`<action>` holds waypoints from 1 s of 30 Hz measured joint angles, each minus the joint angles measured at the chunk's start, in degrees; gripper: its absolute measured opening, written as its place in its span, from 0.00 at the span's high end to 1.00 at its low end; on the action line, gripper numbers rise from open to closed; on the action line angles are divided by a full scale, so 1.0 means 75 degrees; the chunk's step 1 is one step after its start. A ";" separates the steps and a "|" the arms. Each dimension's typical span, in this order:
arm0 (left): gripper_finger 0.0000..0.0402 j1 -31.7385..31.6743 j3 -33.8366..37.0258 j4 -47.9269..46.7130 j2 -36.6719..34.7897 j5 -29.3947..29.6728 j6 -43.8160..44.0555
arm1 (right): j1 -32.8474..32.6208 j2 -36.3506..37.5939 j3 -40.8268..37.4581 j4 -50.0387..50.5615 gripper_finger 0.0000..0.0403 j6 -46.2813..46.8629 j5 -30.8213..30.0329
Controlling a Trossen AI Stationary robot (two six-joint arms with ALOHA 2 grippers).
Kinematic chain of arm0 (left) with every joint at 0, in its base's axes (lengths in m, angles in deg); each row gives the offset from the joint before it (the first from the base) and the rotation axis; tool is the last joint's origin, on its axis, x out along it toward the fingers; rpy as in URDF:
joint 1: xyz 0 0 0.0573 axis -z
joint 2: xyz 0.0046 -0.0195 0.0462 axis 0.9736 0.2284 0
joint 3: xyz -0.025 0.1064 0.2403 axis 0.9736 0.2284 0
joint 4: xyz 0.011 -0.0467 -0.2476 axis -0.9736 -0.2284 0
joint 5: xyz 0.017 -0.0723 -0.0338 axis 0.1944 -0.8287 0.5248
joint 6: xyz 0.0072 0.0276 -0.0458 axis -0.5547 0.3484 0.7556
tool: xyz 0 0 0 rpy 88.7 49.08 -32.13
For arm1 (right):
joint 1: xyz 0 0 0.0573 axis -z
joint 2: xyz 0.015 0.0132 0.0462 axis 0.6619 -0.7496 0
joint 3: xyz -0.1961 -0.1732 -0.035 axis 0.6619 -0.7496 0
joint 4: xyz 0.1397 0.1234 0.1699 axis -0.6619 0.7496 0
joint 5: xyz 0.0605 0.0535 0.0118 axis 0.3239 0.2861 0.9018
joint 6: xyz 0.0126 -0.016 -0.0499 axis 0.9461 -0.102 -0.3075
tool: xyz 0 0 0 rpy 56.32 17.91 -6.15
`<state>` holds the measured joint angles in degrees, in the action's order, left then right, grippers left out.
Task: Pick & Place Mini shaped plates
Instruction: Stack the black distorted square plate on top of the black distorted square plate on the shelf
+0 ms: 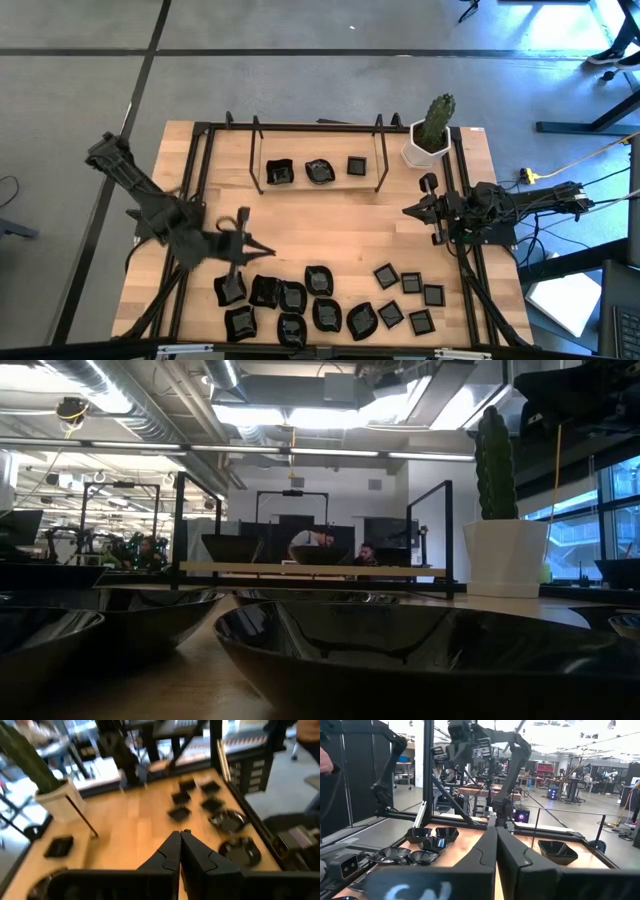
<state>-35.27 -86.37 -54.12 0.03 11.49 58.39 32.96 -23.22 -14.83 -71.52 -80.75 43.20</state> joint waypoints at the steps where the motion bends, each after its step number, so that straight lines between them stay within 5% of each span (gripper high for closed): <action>1: 0.99 0.0112 -0.0186 -0.0293 0.0207 0.0072 0.0284 | 0.0000 0.0001 0.0000 0.0000 0.99 -0.0073 0.0001; 12: 0.98 0.0845 -0.0512 -0.0950 0.2313 -0.0038 0.1681 | 0.0000 -0.0002 0.0000 -0.0103 0.99 -0.0219 -0.0063; 19: 0.88 0.0792 -0.1405 -0.1887 0.3482 -0.1055 0.3687 | 0.0002 0.0000 0.0000 -0.0109 0.99 -0.0106 -0.0063; 30: 0.69 0.0530 -0.2534 -0.3318 0.5148 -0.2776 0.4609 | 0.0000 -0.0002 0.0000 -0.0100 0.99 -0.0086 -0.0066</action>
<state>-31.29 -105.38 -79.00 38.64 -9.33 92.96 32.96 -23.24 -14.83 -72.27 -81.39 42.71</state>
